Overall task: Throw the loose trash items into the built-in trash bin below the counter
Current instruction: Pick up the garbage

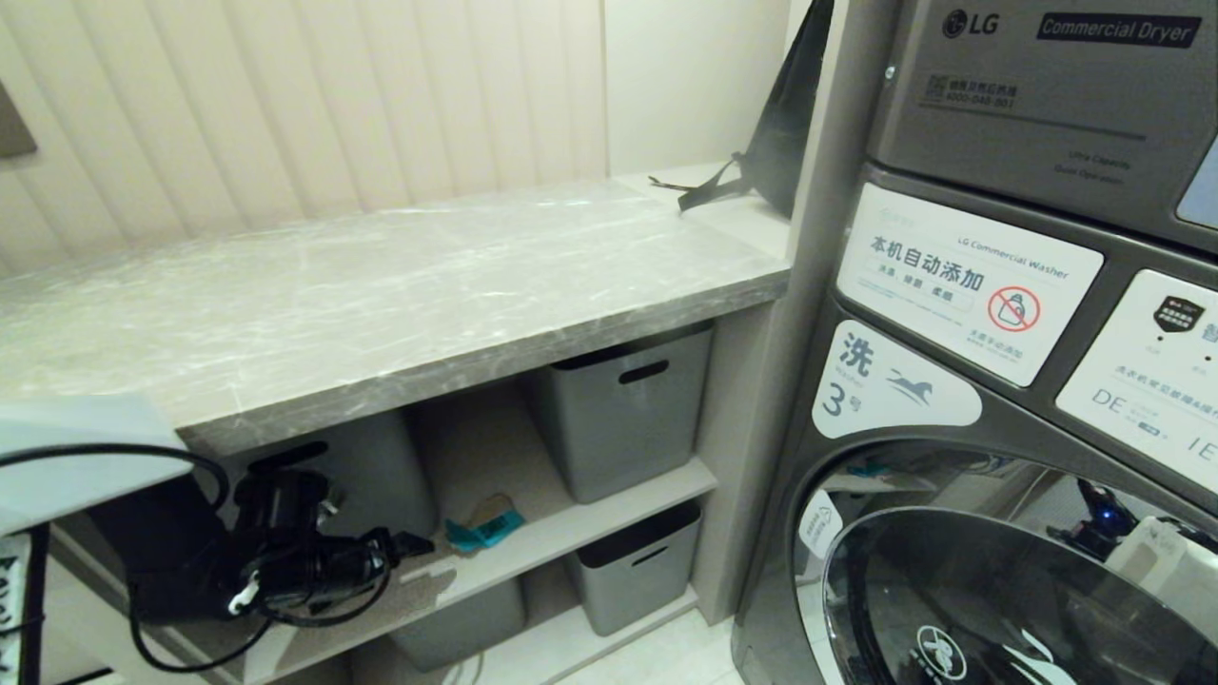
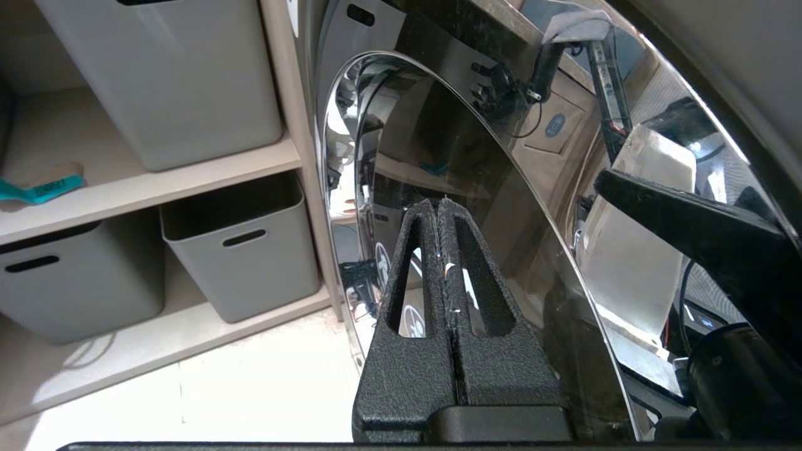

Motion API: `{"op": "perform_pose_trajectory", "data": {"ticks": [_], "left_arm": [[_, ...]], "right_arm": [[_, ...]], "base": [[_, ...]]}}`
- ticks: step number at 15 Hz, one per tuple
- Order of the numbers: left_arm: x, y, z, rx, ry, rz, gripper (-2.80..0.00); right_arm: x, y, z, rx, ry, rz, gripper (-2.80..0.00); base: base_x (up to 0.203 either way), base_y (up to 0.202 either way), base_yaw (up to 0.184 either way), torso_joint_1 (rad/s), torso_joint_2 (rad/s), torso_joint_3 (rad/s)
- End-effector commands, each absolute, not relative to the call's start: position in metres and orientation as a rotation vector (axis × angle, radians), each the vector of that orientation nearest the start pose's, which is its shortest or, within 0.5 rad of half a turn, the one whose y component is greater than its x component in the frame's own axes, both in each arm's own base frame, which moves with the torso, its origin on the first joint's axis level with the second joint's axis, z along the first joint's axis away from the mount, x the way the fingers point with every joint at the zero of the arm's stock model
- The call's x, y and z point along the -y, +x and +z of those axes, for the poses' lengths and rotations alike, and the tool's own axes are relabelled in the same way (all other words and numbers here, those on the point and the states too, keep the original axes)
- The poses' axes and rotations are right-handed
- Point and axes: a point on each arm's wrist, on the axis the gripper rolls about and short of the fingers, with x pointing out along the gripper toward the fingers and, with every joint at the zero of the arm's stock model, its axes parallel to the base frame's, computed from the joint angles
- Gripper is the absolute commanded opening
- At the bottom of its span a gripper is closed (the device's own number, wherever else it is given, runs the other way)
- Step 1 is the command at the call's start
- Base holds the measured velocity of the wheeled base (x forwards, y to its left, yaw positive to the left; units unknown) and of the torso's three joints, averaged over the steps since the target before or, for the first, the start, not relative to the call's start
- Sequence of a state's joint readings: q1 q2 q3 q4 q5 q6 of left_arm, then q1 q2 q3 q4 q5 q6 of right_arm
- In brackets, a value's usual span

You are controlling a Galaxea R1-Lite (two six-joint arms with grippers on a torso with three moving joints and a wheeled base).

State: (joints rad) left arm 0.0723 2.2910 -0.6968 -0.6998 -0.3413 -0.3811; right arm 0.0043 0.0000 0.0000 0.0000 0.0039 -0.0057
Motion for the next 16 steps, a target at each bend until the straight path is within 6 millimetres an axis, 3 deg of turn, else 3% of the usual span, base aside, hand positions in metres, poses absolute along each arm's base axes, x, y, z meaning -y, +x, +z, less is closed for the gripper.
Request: {"op": "perform_pose_trajectory", "data": {"ticks": [1, 3, 9, 16], "left_arm": [[-0.007, 0.311, -0.017, -0.932, -0.482, -0.149, 0.0], [0.003, 0.299, -0.007, -0.908, -0.39, -0.253, 0.0], [0.027, 0.286, 0.0, -0.893, -0.351, -0.346, 0.0], [0.042, 0.291, -0.002, -0.891, -0.339, -0.344, 0.0]], "right_arm": [[0.0, -0.023, 0.075, 0.0, -0.006, 0.009, -2.8], [0.0, -0.023, 0.075, 0.002, -0.006, 0.009, -2.8], [0.0, -0.023, 0.075, 0.001, -0.006, 0.01, -2.8], [0.0, -0.023, 0.075, 0.0, -0.006, 0.009, -2.8]], "base": [[0.0, 0.0, 0.0, 0.0, 0.0, 0.0], [0.0, 0.0, 0.0, 0.0, 0.0, 0.0], [0.0, 0.0, 0.0, 0.0, 0.0, 0.0], [0.0, 0.0, 0.0, 0.0, 0.0, 0.0]]}}
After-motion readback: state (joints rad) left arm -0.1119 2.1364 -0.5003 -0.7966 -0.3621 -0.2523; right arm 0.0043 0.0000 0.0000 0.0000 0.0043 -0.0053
